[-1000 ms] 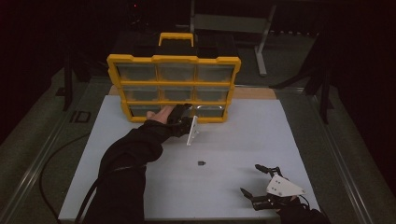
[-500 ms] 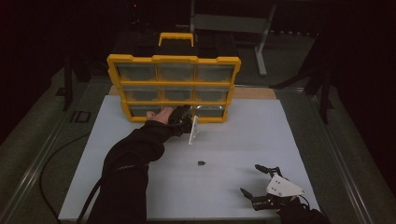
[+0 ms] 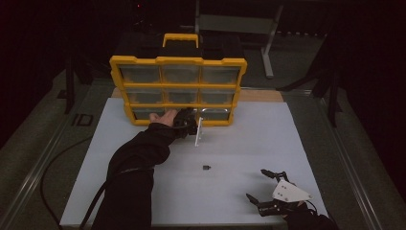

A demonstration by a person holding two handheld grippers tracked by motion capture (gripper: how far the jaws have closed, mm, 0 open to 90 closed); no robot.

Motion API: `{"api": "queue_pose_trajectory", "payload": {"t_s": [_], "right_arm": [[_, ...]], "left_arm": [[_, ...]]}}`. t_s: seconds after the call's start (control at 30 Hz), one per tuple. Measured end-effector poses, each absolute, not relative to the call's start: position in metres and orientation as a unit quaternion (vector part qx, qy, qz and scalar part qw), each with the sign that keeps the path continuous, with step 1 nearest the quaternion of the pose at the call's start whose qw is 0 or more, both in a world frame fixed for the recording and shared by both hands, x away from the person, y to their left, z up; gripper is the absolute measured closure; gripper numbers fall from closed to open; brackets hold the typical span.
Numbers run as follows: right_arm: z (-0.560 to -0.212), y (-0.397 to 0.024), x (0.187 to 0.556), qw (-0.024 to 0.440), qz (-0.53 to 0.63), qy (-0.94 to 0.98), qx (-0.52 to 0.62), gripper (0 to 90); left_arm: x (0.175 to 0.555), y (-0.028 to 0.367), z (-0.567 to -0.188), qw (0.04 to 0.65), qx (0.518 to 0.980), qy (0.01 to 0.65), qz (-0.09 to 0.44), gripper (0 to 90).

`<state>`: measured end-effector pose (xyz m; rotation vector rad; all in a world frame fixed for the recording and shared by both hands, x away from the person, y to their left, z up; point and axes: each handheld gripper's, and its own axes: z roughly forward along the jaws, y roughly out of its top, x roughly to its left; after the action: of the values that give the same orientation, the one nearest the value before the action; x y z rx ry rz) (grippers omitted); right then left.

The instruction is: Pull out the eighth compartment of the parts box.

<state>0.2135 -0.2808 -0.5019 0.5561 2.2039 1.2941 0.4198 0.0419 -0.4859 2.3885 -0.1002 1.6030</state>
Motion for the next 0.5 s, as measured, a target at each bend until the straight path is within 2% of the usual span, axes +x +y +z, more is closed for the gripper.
{"api": "queue_pose_trajectory", "payload": {"t_s": [0.5], "right_arm": [[-0.502,-0.280,0.214,0.260,0.474,0.817,0.203,8.3]], "left_arm": [[0.420,0.029,-0.483,0.082,0.826,-0.025,0.557,65.4]]}}
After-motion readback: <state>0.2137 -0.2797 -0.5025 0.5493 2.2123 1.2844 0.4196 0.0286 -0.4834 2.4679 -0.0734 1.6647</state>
